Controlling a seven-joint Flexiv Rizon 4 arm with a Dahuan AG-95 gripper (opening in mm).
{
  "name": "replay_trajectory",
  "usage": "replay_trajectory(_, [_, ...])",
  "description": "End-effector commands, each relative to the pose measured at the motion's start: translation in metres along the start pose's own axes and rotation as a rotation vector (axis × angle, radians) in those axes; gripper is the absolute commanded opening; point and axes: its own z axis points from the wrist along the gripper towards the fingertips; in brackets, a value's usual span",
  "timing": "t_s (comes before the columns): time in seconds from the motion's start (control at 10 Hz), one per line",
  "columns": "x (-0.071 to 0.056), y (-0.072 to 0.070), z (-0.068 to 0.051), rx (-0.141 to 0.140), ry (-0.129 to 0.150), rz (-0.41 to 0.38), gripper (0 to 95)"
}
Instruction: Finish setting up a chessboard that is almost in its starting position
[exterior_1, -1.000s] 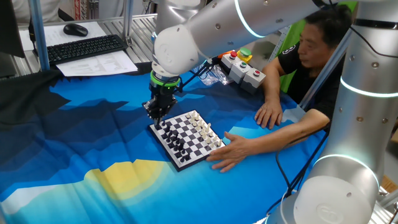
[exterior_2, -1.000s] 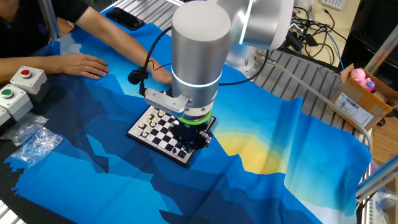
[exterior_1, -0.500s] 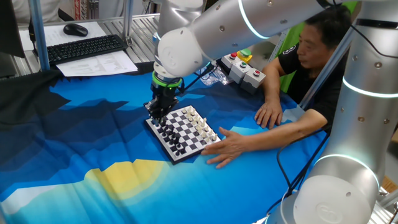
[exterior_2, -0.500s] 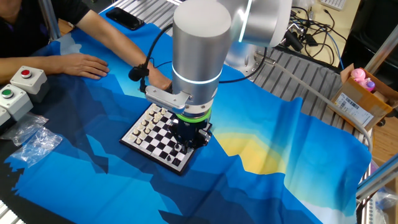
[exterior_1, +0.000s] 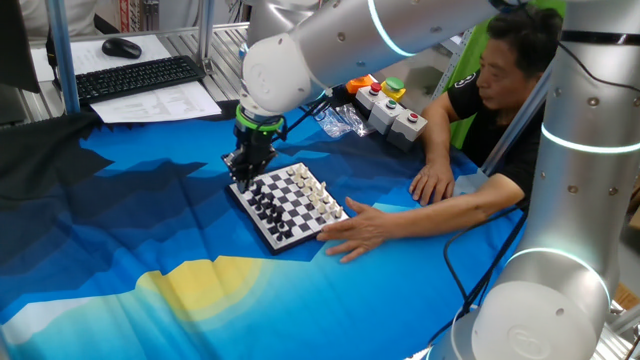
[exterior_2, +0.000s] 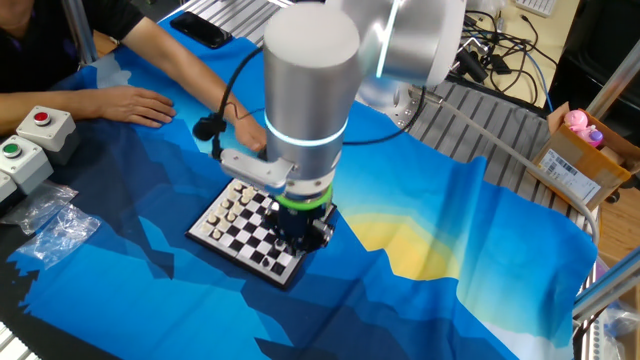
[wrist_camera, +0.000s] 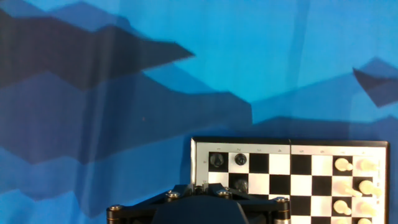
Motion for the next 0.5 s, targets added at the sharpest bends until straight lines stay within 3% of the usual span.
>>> replay_trajectory(0.1, [-0.003,-0.003,-0.001,-0.002,0.002,-0.01,0.0])
replay_trajectory(0.5, [-0.013,-0.005,-0.001,-0.002,-0.013,-0.015,0.0])
